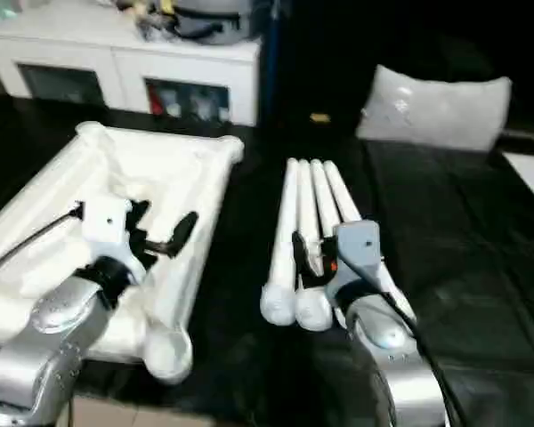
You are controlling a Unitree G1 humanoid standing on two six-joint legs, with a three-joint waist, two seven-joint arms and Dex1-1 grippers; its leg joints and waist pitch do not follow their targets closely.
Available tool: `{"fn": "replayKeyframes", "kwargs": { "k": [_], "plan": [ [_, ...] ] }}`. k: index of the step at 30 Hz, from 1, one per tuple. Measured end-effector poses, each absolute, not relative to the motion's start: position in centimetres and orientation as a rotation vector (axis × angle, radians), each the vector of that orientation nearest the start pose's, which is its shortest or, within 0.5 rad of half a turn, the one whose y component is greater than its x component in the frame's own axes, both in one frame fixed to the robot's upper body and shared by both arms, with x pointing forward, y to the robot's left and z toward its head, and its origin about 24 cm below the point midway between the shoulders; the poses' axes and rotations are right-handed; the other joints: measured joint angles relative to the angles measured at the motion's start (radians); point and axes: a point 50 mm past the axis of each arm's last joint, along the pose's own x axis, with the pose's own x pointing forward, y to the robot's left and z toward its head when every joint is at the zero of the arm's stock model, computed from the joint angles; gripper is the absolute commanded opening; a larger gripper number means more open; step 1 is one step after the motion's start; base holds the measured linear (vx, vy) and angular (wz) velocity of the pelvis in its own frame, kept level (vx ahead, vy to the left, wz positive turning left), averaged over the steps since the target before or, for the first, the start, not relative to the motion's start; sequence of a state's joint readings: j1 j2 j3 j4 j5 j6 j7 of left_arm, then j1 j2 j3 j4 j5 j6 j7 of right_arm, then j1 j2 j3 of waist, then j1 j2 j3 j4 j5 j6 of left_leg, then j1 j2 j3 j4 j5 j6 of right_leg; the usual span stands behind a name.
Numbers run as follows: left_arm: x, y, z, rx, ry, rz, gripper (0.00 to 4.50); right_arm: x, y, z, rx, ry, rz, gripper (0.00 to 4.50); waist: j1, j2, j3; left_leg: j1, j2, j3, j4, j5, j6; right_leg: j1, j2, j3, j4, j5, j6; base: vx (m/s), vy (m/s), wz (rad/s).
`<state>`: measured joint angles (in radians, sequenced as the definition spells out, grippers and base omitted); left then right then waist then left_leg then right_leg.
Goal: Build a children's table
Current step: Move to table
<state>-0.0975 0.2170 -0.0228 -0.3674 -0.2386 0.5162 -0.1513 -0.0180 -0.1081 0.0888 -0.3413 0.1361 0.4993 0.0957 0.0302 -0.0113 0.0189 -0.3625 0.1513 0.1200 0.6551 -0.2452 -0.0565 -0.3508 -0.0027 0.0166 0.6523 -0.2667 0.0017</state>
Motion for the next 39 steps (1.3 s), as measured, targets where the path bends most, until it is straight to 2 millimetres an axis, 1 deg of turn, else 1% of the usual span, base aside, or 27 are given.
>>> {"fn": "replayKeyframes", "kwargs": {
  "k": [1, 2, 3, 4, 5, 6, 7, 8, 9, 10, 11, 12, 13, 14, 15, 17, 18, 19, 20, 21, 22, 23, 24, 25, 28, 34, 39],
  "plan": [
    [26.0, 15.4, 10.3, 0.004, 0.075, -0.276, 4.46, 24.9, -13.0, 7.7, 0.021, 0.151, 0.25, 4.5, 0.013, -0.011, -0.003, -0.001, 0.002, 0.029, 0.0, -0.005, 0.008, -0.02, -0.001, 0.021, 0.007, 0.007, 0.012, 0.136, 0.098, -0.57],
    [25.8, 15.6, 10.0, 0.004, 0.084, -0.273, 4.46, 25.0, -12.9, 7.8, 0.019, 0.147, 0.253, 4.5, 0.018, -0.013, -0.003, -0.001, 0.001, 0.048, 0.003, -0.01, 0.014, -0.03, -0.001, 0.042, 0.013, 0.008, 0.02, 0.11, 0.096, -0.47],
    [25.8, 15.5, 9.9, 0.003, 0.088, -0.278, 4.46, 24.9, -13.2, 7.8, 0.009, 0.148, 0.248, 4.5, 0.032, -0.014, -0.003, -0.009, -0.004, 0.054, 0.017, -0.018, 0.018, -0.032, 0.003, 0.073, 0.011, 0.01, 0.029, 0.03, 0.163, -0.49],
    [25.7, 15.0, 9.9, -0.004, 0.086, -0.295, 4.46, 24.9, -13.5, 7.6, -0.002, 0.154, 0.24, 4.5, 0.056, -0.014, -0.003, -0.028, -0.016, 0.029, 0.088, -0.034, 0.021, -0.036, 0.011, 0.117, 0.008, 0.016, 0.044, 0.03, 0.163, -0.49],
    [25.6, 14.8, 9.8, 0.003, 0.088, -0.298, 4.46, 24.8, -13.7, 7.6, -0.001, 0.156, 0.231, 4.5, 0.069, -0.016, -0.002, -0.041, -0.032, -0.004, 0.141, -0.045, 0.012, -0.035, 0.014, 0.148, -0.005, 0.026, 0.057, -0.019, 0.214, -0.63],
    [25.4, 15.0, 9.8, 0.013, 0.089, -0.29, 4.46, 24.9, -13.7, 7.6, 0.0, 0.15, 0.233, 4.5, 0.063, -0.015, -0.002, -0.043, -0.042, -0.035, 0.132, -0.048, 0.005, -0.032, 0.012, 0.157, -0.019, 0.037, 0.064, -0.069, 0.157, -0.56],
    [25.4, 15.1, 10.2, 0.039, 0.074, -0.28, 4.46, 24.9, -13.5, 7.8, 0.004, 0.132, 0.243, 4.5, 0.034, 0.004, -0.005, -0.035, -0.031, -0.054, 0.043, -0.034, 0.008, -0.028, 0.005, 0.133, -0.027, 0.039, 0.074, -0.069, 0.157, -0.56],
    [25.5, 15.3, 10.3, 0.055, 0.07, -0.27, 4.46, 24.8, -13.4, 7.6, 0.012, 0.139, 0.245, 4.5, 0.019, 0.006, 0.004, -0.033, -0.038, -0.045, 0.045, -0.036, 0.022, -0.04, -0.013, 0.099, -0.01, 0.034, 0.039, -0.087, 0.154, 0.07],
    [25.3, 15.6, 10.1, 0.064, 0.081, -0.255, 4.46, 24.8, -12.8, 7.5, 0.022, 0.144, 0.27, 4.5, 0.0, 0.006, 0.005, -0.029, -0.039, -0.042, 0.047, -0.039, 0.026, -0.038, -0.028, 0.057, 0.003, 0.037, -0.011, -0.082, 0.201, 0.15],
    [25.1, 15.9, 9.8, 0.066, 0.098, -0.235, 4.46, 24.7, -12.0, 7.5, 0.042, 0.143, 0.299, 4.5, -0.015, 0.01, 0.006, -0.024, -0.04, -0.047, 0.045, -0.037, 0.028, -0.023, -0.037, -0.002, 0.013, 0.033, -0.023, -0.082, 0.201, 0.15],
    [25.1, 16.0, 9.8, 0.061, 0.098, -0.225, 4.46, 24.7, -11.8, 7.6, 0.045, 0.138, 0.309, 4.5, -0.023, 0.01, 0.006, -0.024, -0.037, -0.049, 0.042, -0.033, 0.024, -0.019, -0.036, -0.032, 0.032, 0.029, -0.018, -0.082, 0.16, -0.03],
    [25.1, 16.0, 9.9, 0.058, 0.093, -0.218, 4.46, 24.8, -11.8, 7.8, 0.04, 0.131, 0.314, 4.5, -0.028, 0.01, 0.006, -0.025, -0.035, -0.051, 0.032, -0.023, 0.024, -0.015, -0.029, -0.051, 0.049, 0.026, -0.013, -0.093, 0.092, 0.02],
    [25.0, 16.0, 10.1, 0.057, 0.083, -0.217, 4.46, 25.0, -11.9, 8.0, 0.026, 0.122, 0.318, 4.5, -0.029, 0.009, 0.005, -0.027, -0.032, -0.053, 0.013, -0.004, 0.032, -0.015, -0.018, -0.067, 0.068, 0.012, -0.001, -0.093, 0.092, 0.02],
    [25.0, 16.0, 10.2, 0.057, 0.079, -0.217, 4.46, 25.1, -12.0, 8.1, 0.019, 0.118, 0.318, 4.5, -0.03, 0.007, 0.004, -0.029, -0.03, -0.053, -0.003, 0.007, 0.041, -0.013, -0.016, -0.078, 0.067, 0.005, 0.0, -0.112, 0.023, 0.0],
    [25.0, 15.9, 10.3, 0.056, 0.076, -0.217, 4.46, 25.1, -12.0, 8.1, 0.016, 0.118, 0.319, 4.5, -0.031, 0.003, 0.001, -0.032, -0.029, -0.053, -0.015, 0.021, 0.042, -0.012, -0.018, -0.082, 0.065, -0.004, 0.001, -0.111, -0.043, -0.04],
    [25.0, 16.0, 10.2, 0.055, 0.074, -0.201, 4.46, 25.1, -12.0, 8.0, 0.016, 0.121, 0.322, 4.5, -0.036, -0.007, -0.002, -0.041, -0.025, -0.054, -0.03, 0.045, 0.036, -0.01, -0.031, -0.074, 0.051, -0.014, -0.018, -0.149, -0.113, -0.05],
    [25.0, 16.0, 10.3, 0.043, 0.071, -0.189, 4.46, 25.1, -12.0, 7.9, 0.017, 0.126, 0.323, 4.5, -0.039, -0.02, -0.003, -0.043, -0.027, -0.052, -0.033, 0.053, 0.032, -0.001, -0.043, -0.063, 0.023, -0.016, -0.027, -0.133, -0.18, -0.02],
    [25.0, 16.0, 10.3, 0.031, 0.07, -0.173, 4.46, 25.2, -12.2, 7.7, 0.015, 0.136, 0.321, 4.5, -0.04, -0.034, 0.0, -0.042, -0.022, -0.05, -0.035, 0.06, 0.023, 0.005, -0.05, -0.06, 0.011, -0.012, 0.005, -0.067, -0.108, 0.0],
    [25.0, 15.9, 10.2, 0.02, 0.07, -0.164, 4.46, 25.2, -12.4, 7.5, 0.009, 0.142, 0.318, 4.5, -0.032, -0.046, 0.0, -0.045, -0.02, -0.042, -0.02, 0.05, 0.037, 0.005, -0.046, -0.068, 0.009, -0.009, -0.003, -0.139, -0.214, -0.03],
    [25.0, 15.5, 10.2, 0.017, 0.073, -0.18, 4.46, 25.2, -12.7, 7.5, 0.002, 0.145, 0.31, 4.5, -0.023, -0.046, 0.008, -0.044, -0.011, -0.028, 0.0, 0.029, 0.061, -0.001, -0.047, -0.073, 0.009, -0.007, -0.006, -0.178, -0.182, -0.14],
    [25.0, 15.3, 10.1, 0.016, 0.078, -0.191, 4.46, 25.3, -13.1, 7.5, -0.007, 0.146, 0.303, 4.5, -0.017, -0.049, 0.011, -0.041, -0.011, -0.025, 0.032, 0.027, 0.063, -0.011, -0.051, -0.073, 0.012, -0.004, -0.004, -0.178, -0.182, -0.14],
    [25.0, 15.3, 10.1, 0.018, 0.078, -0.19, 4.46, 25.3, -13.3, 7.5, -0.01, 0.144, 0.3, 4.5, -0.015, -0.046, 0.008, -0.038, -0.012, -0.025, 0.031, 0.027, 0.062, -0.016, -0.05, -0.077, 0.012, -0.004, -0.004, -0.104, -0.119, -0.22],
    [25.1, 15.4, 10.3, 0.025, 0.069, -0.19, 4.46, 25.4, -13.6, 7.6, -0.009, 0.139, 0.29, 4.5, -0.016, -0.032, 0.004, -0.02, -0.01, -0.023, -0.012, 0.02, 0.008, -0.029, -0.048, -0.088, 0.012, -0.001, -0.004, -0.053, -0.078, -0.04],
    [25.1, 15.5, 10.5, 0.035, 0.062, -0.188, 4.46, 25.4, -13.6, 7.5, -0.01, 0.146, 0.288, 4.5, -0.018, -0.035, 0.006, -0.021, -0.004, -0.011, -0.025, 0.03, -0.004, -0.034, -0.048, -0.086, 0.01, 0.012, -0.009, -0.053, -0.078, -0.04],
    [25.1, 15.8, 10.3, 0.042, 0.068, -0.176, 4.46, 25.4, -13.2, 7.3, 0.001, 0.152, 0.308, 4.5, -0.014, -0.033, 0.011, -0.021, 0.013, -0.005, -0.028, 0.032, -0.007, -0.032, -0.037, -0.091, -0.006, 0.024, -0.016, -0.078, -0.055, 0.05],
    [25.1, 16.0, 10.4, 0.048, 0.066, -0.181, 4.46, 24.9, -12.5, 6.9, 0.018, 0.171, 0.364, 4.5, -0.013, -0.026, 0.016, -0.021, 0.012, 0.005, -0.029, 0.032, -0.007, -0.031, -0.04, -0.084, -0.013, 0.035, -0.015, 0.0, 0.0, 0.0],
    [24.4, 16.3, 9.9, 0.112, 0.101, -0.302, 4.46, 24.5, -11.9, 6.9, 0.004, 0.156, 0.441, 4.5, -0.014, -0.021, 0.017, -0.022, 0.013, 0.007, -0.03, 0.036, -0.005, -0.03, -0.039, -0.083, -0.022, 0.047, -0.014, 0.0, 0.0, 0.0]
  ]
}}
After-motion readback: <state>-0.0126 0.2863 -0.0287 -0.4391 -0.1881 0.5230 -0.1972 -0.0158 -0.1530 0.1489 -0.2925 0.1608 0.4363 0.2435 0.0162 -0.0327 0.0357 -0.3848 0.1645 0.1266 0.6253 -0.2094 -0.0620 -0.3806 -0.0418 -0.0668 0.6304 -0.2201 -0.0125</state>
